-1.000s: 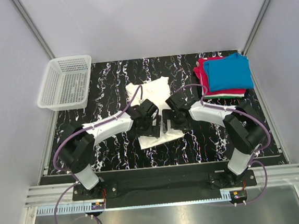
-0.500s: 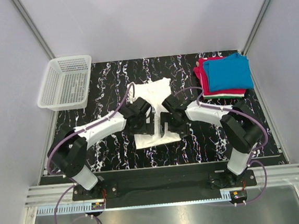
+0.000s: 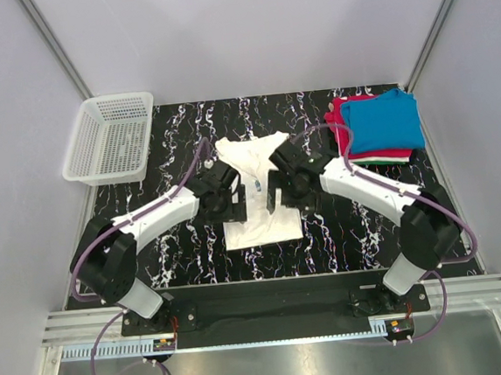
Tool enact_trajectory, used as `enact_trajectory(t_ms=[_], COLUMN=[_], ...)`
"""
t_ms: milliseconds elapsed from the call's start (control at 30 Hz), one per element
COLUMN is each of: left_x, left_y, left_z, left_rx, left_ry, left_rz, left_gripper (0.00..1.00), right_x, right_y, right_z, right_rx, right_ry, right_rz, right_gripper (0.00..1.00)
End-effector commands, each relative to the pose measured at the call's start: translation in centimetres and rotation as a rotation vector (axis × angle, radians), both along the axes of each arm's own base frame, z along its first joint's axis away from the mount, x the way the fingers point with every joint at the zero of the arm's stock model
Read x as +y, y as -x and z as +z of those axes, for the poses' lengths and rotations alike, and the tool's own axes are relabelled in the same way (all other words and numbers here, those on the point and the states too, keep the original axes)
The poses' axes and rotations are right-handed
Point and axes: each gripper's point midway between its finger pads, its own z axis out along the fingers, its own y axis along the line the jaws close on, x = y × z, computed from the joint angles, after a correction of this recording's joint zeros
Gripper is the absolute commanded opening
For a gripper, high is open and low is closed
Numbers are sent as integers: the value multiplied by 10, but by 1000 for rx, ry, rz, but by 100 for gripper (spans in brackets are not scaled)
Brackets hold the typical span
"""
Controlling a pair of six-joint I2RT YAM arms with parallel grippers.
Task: Fold and stack the t-shirts
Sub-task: Fold the tshirt
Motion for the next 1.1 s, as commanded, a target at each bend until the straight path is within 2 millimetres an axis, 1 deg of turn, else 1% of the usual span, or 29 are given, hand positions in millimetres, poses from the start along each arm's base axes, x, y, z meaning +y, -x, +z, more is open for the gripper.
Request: enact_trajectory(t_ms=[0,33,67,100,133,167,200,233,267,300,367,433,467,533,567,600,633,667,700,733,767,900,933,1067], left_x=[15,19,22,27,28,35,34,34,36,33,33,30,27,23,21,19,19,19,17,13,14,13,14,17], left_y=[-18,-19,-21,-26,-32,-36,-42,-45,-46,-53,-55,-61,-61,-63,-63,-65,-66,-67,-71,-70,-73,-83,-85,-88], left_z=[18,16,17,18,23,24,30,31,31,37,36,42,43,45,42,42,40,34,36,35,34,31,31,26], left_rx=[-55,-49,-49,-52,-68,-70,-84,-84,-72,-83,-65,-76,-69,-64,-49,-45,-39,-25,-30,-15,-16,-11,-12,1], left_ry=[93,97,106,105,105,86,85,84,74,79,65,82,97,115,122,126,126,115,116,130,125,114,110,94], left_rz=[83,93,100,103,107,124,119,117,121,116,122,131,138,143,146,147,147,145,141,129,128,121,123,123], left_gripper=[99,99,99,99,99,97,95,93,87,83,75,68,65,65,65,66,68,68,69,69,70,70,70,70], right_x=[-11,-16,-10,-5,-4,0,4,7,7,9,9,8,5,3,1,0,0,0,-2,-3,-5,-5,-3,8], right_y=[-46,-58,-63,-76,-83,-88,-96,-98,-99,-102,-102,-103,-103,-103,-103,-103,-103,-103,-104,-105,-105,-104,-103,-100], right_z=[66,68,60,67,65,56,60,56,47,49,46,46,43,39,35,33,32,29,28,28,25,8,3,-6], right_rx=[-235,-236,-197,-214,-210,-187,-200,-193,-168,-171,-166,-174,-176,-170,-165,-161,-160,-156,-152,-155,-151,-115,-98,-64], right_ry=[82,76,53,25,14,21,14,17,37,35,40,46,60,70,74,76,68,65,62,65,67,54,48,-5], right_rz=[65,47,63,73,72,86,87,93,93,95,101,114,122,136,150,152,159,171,167,167,166,173,179,182], right_gripper=[100,100,100,97,88,76,59,35,31,29,29,29,32,32,36,42,53,59,67,71,72,73,72,66])
